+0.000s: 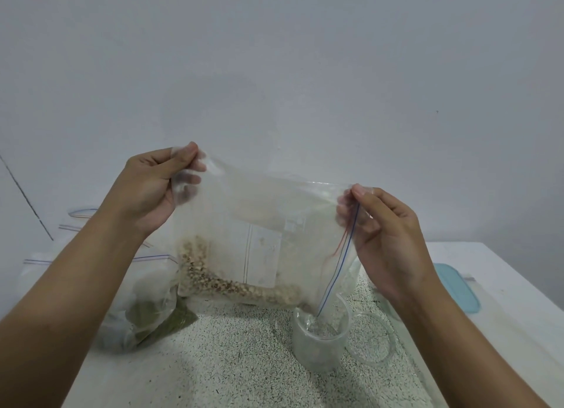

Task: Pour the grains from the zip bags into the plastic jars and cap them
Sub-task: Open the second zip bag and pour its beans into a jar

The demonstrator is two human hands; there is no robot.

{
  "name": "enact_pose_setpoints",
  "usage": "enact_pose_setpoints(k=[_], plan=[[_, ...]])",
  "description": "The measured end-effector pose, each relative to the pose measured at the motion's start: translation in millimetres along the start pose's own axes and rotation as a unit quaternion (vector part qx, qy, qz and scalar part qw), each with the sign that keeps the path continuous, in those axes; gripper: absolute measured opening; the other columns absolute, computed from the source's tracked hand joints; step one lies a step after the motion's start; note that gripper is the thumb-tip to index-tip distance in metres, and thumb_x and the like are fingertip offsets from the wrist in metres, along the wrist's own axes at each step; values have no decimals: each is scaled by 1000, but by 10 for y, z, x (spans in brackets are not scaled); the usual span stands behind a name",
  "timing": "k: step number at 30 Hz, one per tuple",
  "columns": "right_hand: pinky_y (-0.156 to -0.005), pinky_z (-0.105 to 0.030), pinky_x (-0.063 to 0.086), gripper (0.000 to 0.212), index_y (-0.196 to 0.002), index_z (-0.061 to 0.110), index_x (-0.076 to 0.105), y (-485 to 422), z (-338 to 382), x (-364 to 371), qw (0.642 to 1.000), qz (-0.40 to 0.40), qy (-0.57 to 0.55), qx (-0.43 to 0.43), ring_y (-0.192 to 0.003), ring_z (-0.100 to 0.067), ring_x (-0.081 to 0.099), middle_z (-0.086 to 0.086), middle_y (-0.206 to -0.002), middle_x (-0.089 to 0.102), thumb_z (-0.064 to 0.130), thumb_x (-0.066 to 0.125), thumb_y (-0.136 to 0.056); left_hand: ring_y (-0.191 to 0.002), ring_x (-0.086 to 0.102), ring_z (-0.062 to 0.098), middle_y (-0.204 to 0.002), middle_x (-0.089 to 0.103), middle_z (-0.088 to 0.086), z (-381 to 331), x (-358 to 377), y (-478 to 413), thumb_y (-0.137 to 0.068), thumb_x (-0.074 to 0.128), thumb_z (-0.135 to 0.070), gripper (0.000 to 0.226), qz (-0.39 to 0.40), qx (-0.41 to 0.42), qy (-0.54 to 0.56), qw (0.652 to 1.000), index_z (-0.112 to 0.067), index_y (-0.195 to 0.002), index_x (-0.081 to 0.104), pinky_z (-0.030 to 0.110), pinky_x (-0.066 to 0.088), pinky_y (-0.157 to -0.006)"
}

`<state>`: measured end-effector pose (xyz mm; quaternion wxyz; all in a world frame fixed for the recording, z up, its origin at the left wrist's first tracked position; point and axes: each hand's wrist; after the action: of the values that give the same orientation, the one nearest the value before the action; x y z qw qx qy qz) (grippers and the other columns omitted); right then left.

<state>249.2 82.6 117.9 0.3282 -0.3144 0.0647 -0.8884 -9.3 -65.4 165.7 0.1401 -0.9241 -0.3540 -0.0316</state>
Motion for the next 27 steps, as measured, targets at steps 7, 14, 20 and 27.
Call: enact_pose_setpoints(k=[7,14,20,27], plan=[[-73,-29,46,17,-91,0,58,34,4,-15,1000,-14,-15,11,-69,-15,60,-7,-81,63,14,66,-86,-58,61,3,-77,71,-3,-86,63,-3,-85,69,-32,18,15,3,-7,1000,-18,-77,79,19,52,-58],[-72,-29,45,11,-83,5,63,45,27,-25,1000,-9,-10,10,-70,-16,58,-5,-78,63,14,65,-87,-59,61,4,-77,70,-4,-132,96,-35,-82,71,-35,18,17,8,-28,999,-18,-81,76,23,49,-62],[-73,-29,45,11,-78,8,64,55,24,-44,1000,-10,-11,17,-72,-16,58,-4,-79,63,15,66,-87,-60,61,5,-77,71,-4,-137,107,-40,-83,71,-35,18,18,4,-32,999,-18,-82,76,24,49,-65],[-75,-33,40,29,-58,16,64,58,42,-56,999,-1,-29,19,-72,-16,56,-5,-80,60,15,66,-87,-60,61,5,-78,71,-5,-180,138,-39,-77,75,-39,23,31,11,-31,999,-17,-83,75,25,49,-66]])
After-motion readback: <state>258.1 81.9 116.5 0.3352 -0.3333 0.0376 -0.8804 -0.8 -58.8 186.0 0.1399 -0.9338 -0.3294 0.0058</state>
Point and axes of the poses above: each hand's wrist, its own y-axis away from the middle knuckle, its own x-axis out of the palm, z = x × y
